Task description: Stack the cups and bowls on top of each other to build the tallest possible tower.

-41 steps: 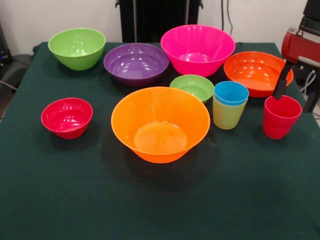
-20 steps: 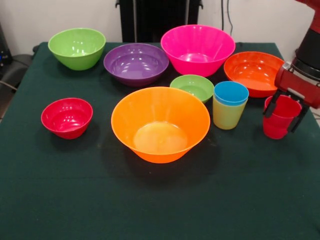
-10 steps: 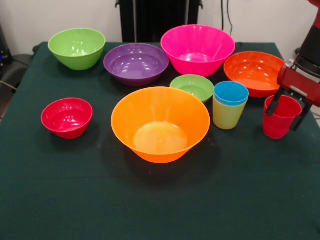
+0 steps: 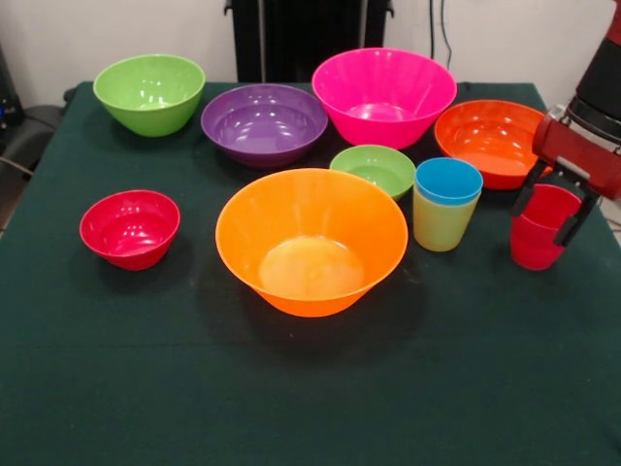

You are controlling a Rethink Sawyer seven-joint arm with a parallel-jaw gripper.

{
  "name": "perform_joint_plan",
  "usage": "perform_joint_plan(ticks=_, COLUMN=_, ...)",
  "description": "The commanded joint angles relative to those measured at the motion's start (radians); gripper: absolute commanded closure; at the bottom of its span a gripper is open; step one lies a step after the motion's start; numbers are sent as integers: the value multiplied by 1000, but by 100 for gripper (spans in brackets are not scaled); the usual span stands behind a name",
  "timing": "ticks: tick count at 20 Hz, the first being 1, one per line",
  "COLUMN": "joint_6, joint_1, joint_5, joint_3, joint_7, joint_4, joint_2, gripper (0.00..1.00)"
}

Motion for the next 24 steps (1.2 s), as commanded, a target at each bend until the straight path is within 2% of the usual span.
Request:
perform_joint_plan(ticks=1, joint_6=144, joint_1=30, joint_5=33, joint_3=48, joint_7=236, joint_4=-53, joint_2=1, gripper=0)
perform_joint_plan(ticks=18, joint_6=153, joint_1=77, joint_5=99, joint_3=-4, joint_7=329, joint_4=-139, joint_2=102, gripper=0)
perform_joint_plan(ticks=24, joint_6=120, joint_1=92, joint_5=108, joint_3=5, joint_7=330, joint_4=-120, joint_2=112, gripper=0)
